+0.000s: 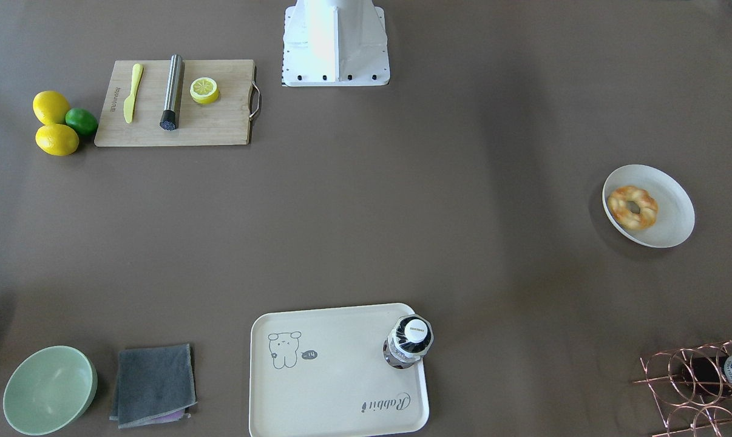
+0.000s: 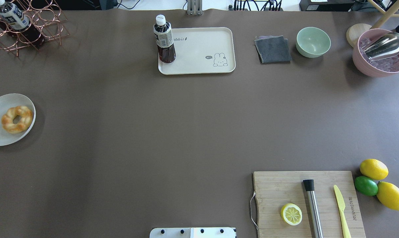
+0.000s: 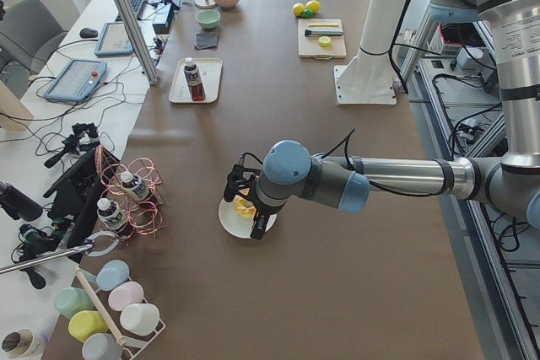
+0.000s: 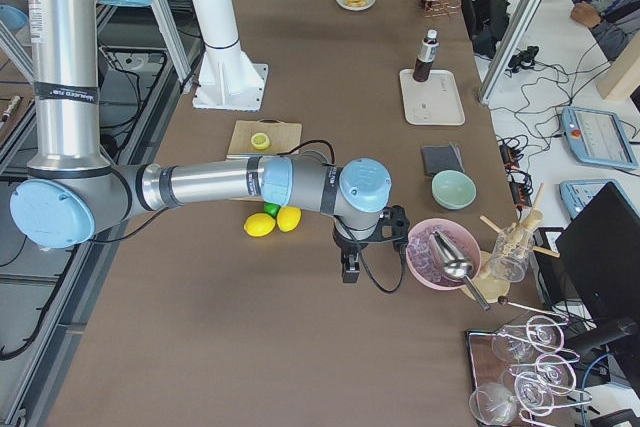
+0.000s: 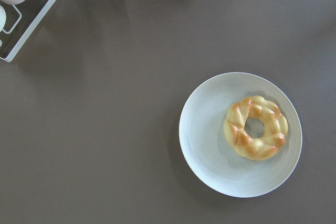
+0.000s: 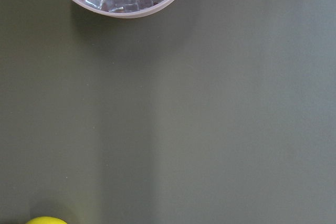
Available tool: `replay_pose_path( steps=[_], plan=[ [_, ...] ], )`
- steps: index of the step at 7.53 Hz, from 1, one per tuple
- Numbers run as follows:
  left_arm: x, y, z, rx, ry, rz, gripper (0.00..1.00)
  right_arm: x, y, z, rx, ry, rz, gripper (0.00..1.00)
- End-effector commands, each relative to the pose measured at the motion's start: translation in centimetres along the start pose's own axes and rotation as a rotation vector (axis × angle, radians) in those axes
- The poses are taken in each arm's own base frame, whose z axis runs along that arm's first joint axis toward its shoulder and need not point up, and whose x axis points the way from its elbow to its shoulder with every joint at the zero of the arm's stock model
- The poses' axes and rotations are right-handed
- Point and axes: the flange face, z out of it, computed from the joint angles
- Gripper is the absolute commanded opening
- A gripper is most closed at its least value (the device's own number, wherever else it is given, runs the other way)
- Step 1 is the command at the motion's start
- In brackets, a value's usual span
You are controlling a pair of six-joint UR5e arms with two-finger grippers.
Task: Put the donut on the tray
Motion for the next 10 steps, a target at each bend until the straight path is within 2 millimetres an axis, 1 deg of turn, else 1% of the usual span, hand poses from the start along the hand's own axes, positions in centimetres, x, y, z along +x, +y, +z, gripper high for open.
replay_pose_path(
  steps=[1,2,4,8,10],
  plan=[
    [0.1,0.2,0.3,-0.005,0.061,-0.038,0.98,0.1,0.1,0.1,-0.001,0.0,0.002,1.0],
    [0.0,0.1,0.3,-0.006,0.055,-0.038,0.98,0.1,0.1,0.0,0.0,0.0,0.003,1.0],
    [0.2,-1.2,0.2,0.004,0.046,-0.052,0.98,0.1,0.1,0.0,0.0,0.0,0.003,1.0],
    [-0.1,-1.0,0.4,-0.003,0.046,-0.062,0.98,-0.1,0.1,0.0,0.001,-0.001,-0.001,1.0],
    [-0.5,-0.9,0.4,-0.002,0.006,-0.071,0.98,-0.2,0.1,-0.3,0.005,-0.001,-0.003,1.0]
  ],
)
